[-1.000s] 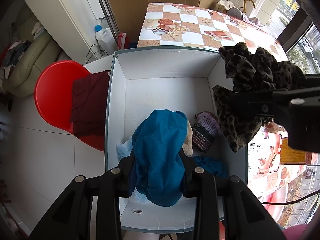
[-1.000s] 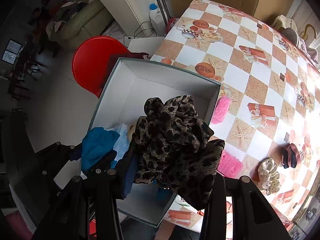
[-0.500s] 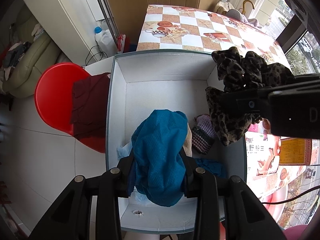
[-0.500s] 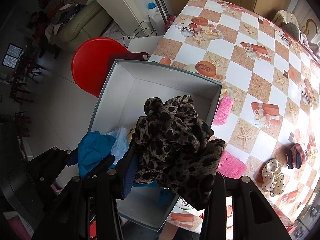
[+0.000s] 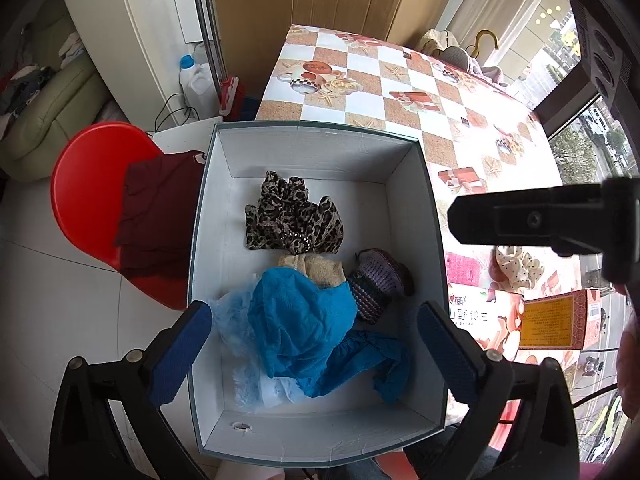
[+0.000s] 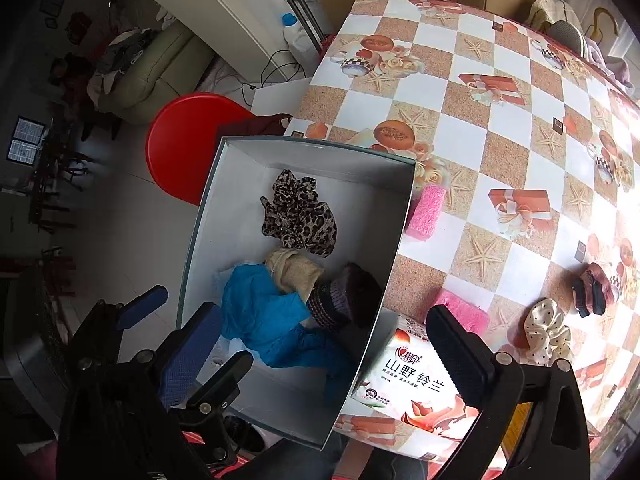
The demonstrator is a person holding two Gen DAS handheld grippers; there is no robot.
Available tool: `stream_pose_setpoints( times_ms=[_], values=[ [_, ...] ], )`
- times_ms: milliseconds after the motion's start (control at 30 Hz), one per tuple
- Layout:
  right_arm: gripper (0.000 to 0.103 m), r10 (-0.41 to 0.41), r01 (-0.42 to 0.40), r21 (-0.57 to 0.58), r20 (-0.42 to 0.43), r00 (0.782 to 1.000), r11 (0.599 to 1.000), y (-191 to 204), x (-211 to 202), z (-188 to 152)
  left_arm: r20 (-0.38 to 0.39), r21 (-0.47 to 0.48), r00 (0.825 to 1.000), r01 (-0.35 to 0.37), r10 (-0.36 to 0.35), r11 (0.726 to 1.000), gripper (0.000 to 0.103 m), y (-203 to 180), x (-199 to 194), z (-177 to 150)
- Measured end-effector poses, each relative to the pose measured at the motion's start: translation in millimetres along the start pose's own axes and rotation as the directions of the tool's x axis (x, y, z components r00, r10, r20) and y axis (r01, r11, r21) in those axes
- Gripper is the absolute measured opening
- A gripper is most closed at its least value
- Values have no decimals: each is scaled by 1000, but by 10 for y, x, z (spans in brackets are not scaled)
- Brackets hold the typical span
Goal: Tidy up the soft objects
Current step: 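Grasp the pink sponge with the left gripper while the right grasps the striped sock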
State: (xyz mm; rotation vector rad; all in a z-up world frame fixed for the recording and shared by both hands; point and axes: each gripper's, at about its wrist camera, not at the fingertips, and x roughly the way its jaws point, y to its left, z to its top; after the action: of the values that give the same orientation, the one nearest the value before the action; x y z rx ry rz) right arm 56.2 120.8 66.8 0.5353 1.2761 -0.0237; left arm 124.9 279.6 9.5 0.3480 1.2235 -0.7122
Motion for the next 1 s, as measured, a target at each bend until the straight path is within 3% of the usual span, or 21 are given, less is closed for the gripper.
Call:
stream_pose_setpoints(
  times_ms=[200,433,633,733,867,1000],
  values=[
    [103,22,-19,147,-19,1000,989,-543,-392,-236,43,53,996,73,-76,996,103,-264,-178,191],
    [103,30,-23,360,-12,999,933,-1415,-922,-611,-32,177,992,129,-126,976,103,-866,-78,351],
    [103,-34,32,466,-4,999,884,-2045,-1189,-846,-111,286,992,93,-63,954,103,-1423,269,492],
    [103,-18,13,515,6,1000,857,-2286,-1199,-963,-109,313,994,49,-16,948,103,-1554,448,727],
    [103,10,-14,546,9,1000,837,-2485,-1158,-1080,-156,314,988,67,-18,947,103,-1742,750,1078],
    [103,41,-39,571,8,999,820,-2624,-1113,-1166,-181,378,980,-4,78,926,103,-1998,1117,1218]
  ],
)
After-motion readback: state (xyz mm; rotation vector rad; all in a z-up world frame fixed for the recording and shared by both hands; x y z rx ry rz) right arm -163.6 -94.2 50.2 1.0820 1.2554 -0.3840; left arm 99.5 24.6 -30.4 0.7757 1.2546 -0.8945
